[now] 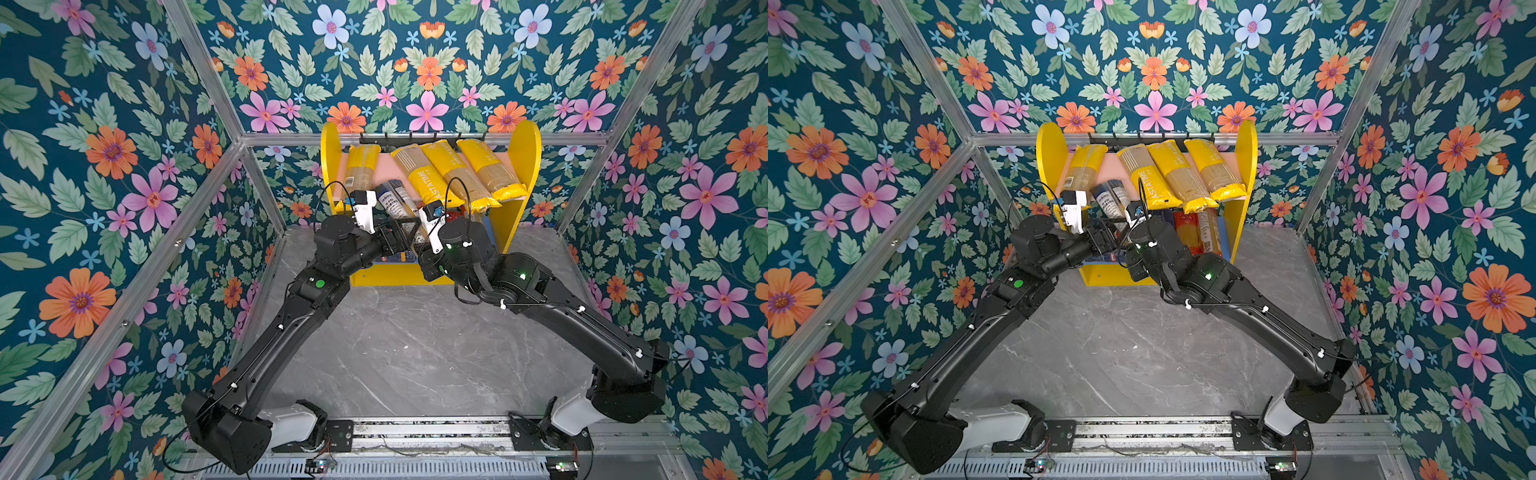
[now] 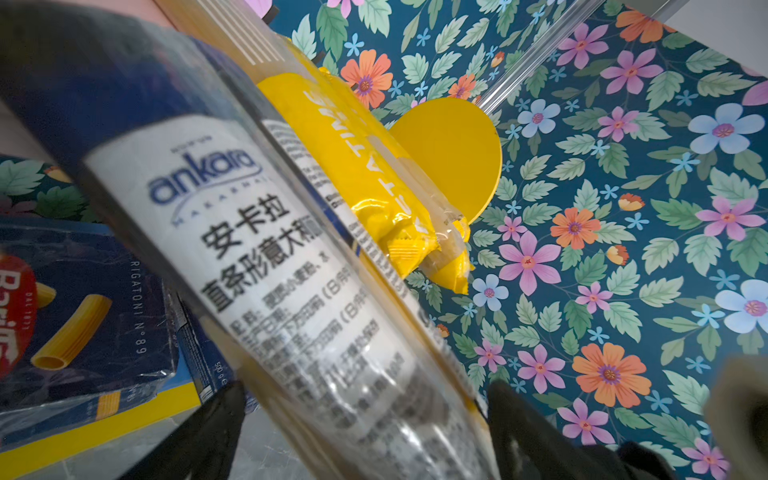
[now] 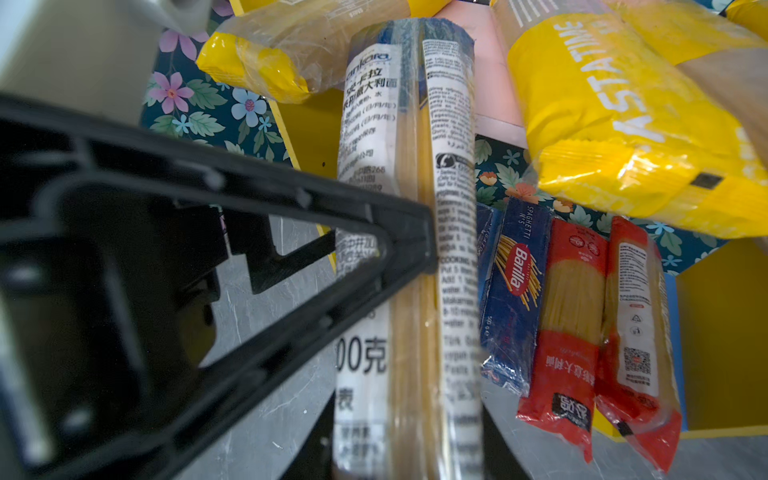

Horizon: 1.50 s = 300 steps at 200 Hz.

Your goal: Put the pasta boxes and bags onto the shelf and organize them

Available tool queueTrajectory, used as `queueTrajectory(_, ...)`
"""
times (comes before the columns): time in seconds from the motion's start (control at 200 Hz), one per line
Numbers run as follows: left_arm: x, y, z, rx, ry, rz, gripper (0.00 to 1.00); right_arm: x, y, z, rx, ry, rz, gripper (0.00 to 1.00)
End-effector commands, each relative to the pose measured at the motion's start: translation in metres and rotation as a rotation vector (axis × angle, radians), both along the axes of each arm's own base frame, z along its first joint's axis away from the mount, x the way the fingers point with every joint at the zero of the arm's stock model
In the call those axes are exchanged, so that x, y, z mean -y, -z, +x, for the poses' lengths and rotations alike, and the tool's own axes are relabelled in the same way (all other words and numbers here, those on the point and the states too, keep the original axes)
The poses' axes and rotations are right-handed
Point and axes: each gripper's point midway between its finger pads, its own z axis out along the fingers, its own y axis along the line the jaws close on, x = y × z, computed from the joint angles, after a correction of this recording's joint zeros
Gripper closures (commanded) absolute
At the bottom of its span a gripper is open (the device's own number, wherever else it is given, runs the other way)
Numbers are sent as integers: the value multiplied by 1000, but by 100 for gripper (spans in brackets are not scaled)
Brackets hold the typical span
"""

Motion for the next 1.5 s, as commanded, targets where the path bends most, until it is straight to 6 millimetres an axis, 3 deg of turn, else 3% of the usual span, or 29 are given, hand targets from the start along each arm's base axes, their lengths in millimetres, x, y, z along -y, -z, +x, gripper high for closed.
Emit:
queueTrajectory(0.0, -1, 6, 1, -8, -3, 12, 6, -11, -45, -2, 108, -44, 136, 92)
queueTrajectory(0.21, 15, 3, 7, -19, 75, -80, 8, -15, -45, -3, 100, -67, 139, 92)
queueTrajectory(0.35, 25, -9, 8, 5, 134, -139, 25, -16, -44, -5, 97, -77, 142, 92)
queueTrajectory(0.515, 32, -17, 10, 16, 169, -169, 67, -18, -43, -5, 92, -84, 136, 92)
queueTrajectory(0.735, 31, -20, 8, 25, 176, -161, 100, -16, -43, -6, 92, -81, 128, 88)
queueTrajectory(0.895, 31, -19, 10, 16, 175, -154, 100, -15, -42, -6, 92, -81, 119, 84)
queueTrajectory(1.025, 29, -25, 12, 21, 172, -151, 100, -6, -44, -7, 106, -58, 124, 54)
queueTrajectory(1.105, 25, -31, 15, 26, 162, -149, 100, 6, -48, -10, 122, -36, 131, 42)
queueTrajectory(1.325, 16, -42, 25, 30, 144, -156, 100, 36, -57, -29, 133, -25, 183, 34)
queueTrajectory(1.495, 7, -50, 37, 18, 130, -184, 100, 43, -43, -35, 94, -20, 165, 32)
